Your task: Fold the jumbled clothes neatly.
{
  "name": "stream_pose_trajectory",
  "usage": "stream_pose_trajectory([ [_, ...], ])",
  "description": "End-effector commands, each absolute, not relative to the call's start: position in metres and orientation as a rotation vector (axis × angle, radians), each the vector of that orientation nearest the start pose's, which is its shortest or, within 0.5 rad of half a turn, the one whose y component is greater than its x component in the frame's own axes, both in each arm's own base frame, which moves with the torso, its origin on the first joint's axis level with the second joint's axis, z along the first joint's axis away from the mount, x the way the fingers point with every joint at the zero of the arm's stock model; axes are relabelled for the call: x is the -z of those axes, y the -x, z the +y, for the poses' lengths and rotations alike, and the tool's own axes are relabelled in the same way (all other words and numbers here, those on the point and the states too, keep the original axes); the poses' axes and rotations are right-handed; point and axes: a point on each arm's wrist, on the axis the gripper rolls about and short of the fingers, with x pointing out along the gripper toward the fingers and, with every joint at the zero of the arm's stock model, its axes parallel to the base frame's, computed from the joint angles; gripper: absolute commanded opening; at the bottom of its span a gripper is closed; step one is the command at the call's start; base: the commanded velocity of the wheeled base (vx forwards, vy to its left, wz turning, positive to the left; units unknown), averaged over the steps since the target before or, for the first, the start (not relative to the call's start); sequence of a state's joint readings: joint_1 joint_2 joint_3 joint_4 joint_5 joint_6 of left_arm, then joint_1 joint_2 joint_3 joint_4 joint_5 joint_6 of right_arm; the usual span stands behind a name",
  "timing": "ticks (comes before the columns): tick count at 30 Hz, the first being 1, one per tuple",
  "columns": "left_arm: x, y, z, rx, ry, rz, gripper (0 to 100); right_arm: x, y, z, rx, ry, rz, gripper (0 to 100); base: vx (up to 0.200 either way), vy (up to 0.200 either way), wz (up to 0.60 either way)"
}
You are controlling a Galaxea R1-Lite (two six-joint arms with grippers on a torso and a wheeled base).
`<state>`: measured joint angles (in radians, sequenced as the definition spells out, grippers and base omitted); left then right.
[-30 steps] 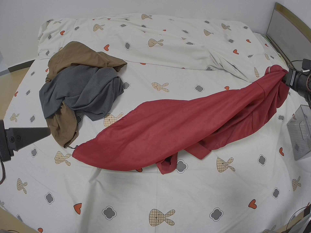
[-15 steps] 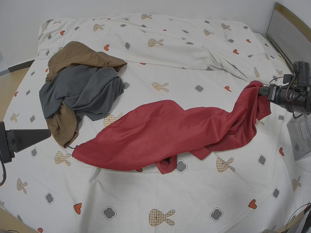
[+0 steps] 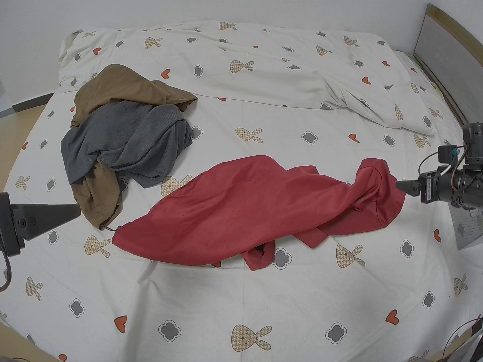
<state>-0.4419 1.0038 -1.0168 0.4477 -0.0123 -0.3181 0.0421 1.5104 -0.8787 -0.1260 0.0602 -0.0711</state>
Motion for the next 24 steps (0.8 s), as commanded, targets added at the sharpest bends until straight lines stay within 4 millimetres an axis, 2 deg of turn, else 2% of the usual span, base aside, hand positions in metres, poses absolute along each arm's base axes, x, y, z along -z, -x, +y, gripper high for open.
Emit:
stream_pose_trajectory([
  [1, -0.285, -0.097, -0.046, 0.374, 0.208, 0.507, 100, -0.190, -0.218, 0.043, -0.388, -0.018, 0.578, 100, 0.000, 0.000, 0.00],
  [3, -0.284, -0.097, -0.046, 0.372, 0.206, 0.508, 100, -0.178, -0.213, 0.067, -0.475, -0.012, 0.635, 100, 0.000, 0.000, 0.00],
  [5, -0.284, -0.097, -0.046, 0.374, 0.206, 0.508, 100, -0.160, -0.218, 0.085, -0.511, 0.022, 0.712, 100, 0.000, 0.000, 0.00],
  [8, -0.285, -0.096, -0.046, 0.373, 0.206, 0.506, 100, -0.137, -0.228, 0.110, -0.484, 0.103, 0.790, 100, 0.000, 0.000, 0.00],
  [14, -0.285, -0.097, -0.046, 0.374, 0.210, 0.499, 100, -0.102, -0.241, 0.149, -0.451, 0.196, 0.790, 100, 0.000, 0.000, 0.00],
  [17, -0.283, -0.098, -0.047, 0.376, 0.210, 0.498, 100, -0.095, -0.244, 0.159, -0.446, 0.214, 0.775, 100, 0.000, 0.000, 0.00],
  [19, -0.283, -0.098, -0.047, 0.376, 0.211, 0.494, 100, -0.089, -0.254, 0.166, -0.401, 0.230, 0.740, 100, 0.000, 0.000, 0.00],
  [24, -0.282, -0.099, -0.047, 0.376, 0.209, 0.498, 100, -0.089, -0.275, 0.173, -0.338, 0.218, 0.668, 100, 0.000, 0.000, 0.00],
])
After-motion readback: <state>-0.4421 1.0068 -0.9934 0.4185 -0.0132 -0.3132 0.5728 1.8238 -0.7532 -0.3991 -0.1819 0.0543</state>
